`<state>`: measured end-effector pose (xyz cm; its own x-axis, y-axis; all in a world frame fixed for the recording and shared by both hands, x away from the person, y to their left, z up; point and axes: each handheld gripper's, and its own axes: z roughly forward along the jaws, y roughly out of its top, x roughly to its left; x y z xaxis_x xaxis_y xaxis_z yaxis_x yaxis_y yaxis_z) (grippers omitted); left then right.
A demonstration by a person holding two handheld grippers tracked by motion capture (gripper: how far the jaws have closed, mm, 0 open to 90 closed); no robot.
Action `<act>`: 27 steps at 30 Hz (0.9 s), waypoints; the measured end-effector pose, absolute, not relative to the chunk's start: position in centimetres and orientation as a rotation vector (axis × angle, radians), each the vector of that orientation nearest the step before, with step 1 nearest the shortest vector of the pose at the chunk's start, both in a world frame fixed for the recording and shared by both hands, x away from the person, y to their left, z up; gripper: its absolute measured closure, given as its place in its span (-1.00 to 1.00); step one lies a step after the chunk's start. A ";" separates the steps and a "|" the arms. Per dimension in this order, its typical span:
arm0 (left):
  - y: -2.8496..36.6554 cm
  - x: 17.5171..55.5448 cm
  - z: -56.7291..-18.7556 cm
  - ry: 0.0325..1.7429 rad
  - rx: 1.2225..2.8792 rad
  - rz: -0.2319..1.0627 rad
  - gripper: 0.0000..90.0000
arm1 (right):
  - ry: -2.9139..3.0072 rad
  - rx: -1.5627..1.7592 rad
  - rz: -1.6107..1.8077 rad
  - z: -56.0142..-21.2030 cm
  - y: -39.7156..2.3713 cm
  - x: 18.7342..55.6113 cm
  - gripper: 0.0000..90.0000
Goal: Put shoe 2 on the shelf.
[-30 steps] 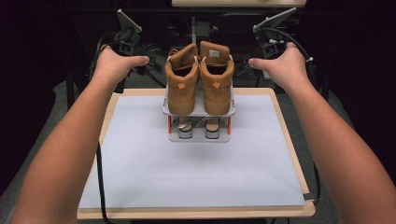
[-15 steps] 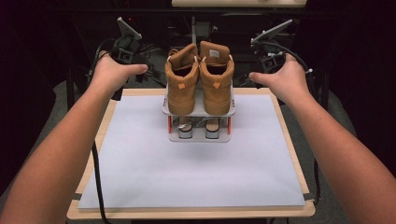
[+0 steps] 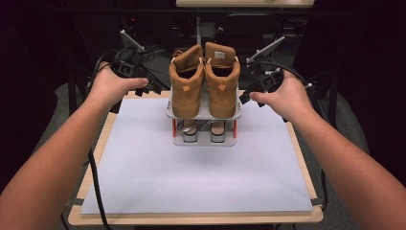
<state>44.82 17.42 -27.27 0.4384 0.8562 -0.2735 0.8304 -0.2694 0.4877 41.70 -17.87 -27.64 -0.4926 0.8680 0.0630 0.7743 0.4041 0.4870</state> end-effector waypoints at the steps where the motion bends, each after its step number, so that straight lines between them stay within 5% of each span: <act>1: 17.5 44.7 -27.4 1.404 2.131 0.058 0.11 | 2.464 1.444 0.667 -27.8 -17.7 41.6 0.28; 27: 16.0 40.2 -34.0 1.307 2.334 0.018 0.19 | 2.556 1.466 0.373 -34.5 -17.8 38.3 0.35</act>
